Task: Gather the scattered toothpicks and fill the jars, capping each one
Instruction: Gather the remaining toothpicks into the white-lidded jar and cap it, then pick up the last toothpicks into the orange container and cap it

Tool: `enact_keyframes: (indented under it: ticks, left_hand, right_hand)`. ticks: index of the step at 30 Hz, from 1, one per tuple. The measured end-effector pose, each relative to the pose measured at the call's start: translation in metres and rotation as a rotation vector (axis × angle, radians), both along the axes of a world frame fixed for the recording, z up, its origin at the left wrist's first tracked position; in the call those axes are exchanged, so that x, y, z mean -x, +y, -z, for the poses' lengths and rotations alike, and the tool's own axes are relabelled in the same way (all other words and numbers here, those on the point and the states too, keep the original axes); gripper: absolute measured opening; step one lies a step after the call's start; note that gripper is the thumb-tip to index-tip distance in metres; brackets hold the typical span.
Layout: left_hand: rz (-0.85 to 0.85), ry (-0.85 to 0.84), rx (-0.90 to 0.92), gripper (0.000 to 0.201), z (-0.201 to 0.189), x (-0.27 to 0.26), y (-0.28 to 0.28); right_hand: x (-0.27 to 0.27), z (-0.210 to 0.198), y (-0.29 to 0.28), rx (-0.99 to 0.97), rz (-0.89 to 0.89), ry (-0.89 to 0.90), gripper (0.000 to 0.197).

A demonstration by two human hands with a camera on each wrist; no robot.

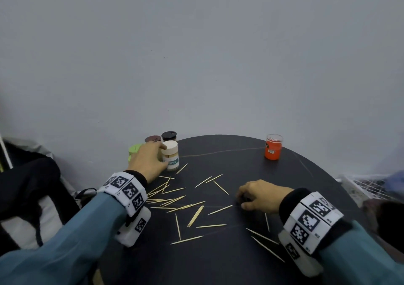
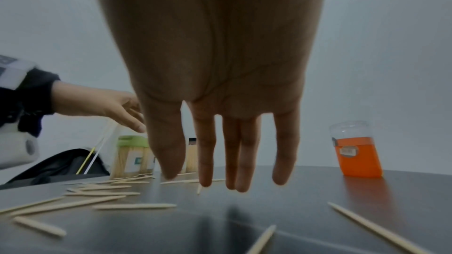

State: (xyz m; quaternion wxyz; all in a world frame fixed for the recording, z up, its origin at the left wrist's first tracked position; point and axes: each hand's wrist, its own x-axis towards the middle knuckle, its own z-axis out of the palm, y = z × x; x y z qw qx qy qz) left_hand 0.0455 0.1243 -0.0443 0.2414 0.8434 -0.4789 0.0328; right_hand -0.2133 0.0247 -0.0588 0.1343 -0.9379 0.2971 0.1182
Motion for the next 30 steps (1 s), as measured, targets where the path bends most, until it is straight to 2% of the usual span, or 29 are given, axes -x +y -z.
enact_keyframes:
  ticks: [4,10,15,19,25,30]
  left_hand:
    - [0.187,-0.017,-0.026,0.038,-0.023,0.023,-0.022]
    - [0.379,-0.062,-0.133,0.039,-0.05,0.067,-0.08]
    - [0.493,-0.094,-0.215,0.047,-0.056,0.111,-0.139]
    - [0.526,-0.11,-0.247,0.059,-0.047,0.142,-0.183]
    - [0.544,-0.119,-0.337,0.085,-0.011,0.183,-0.229]
    - [0.537,-0.222,-0.435,0.076,0.01,0.199,-0.243]
  right_hand:
    - [0.027,-0.008,-0.016,0.043,0.065,-0.026,0.039]
    - [0.073,-0.005,-0.051,0.073,0.291,0.08,0.047]
    - [0.083,0.006,-0.063,0.057,0.323,0.078,0.046]
    - [0.083,0.009,-0.065,0.043,0.326,0.048,0.041]
    - [0.084,0.014,-0.07,0.04,0.339,-0.012,0.035]
    - [0.084,0.019,-0.075,0.041,0.347,-0.052,0.031]
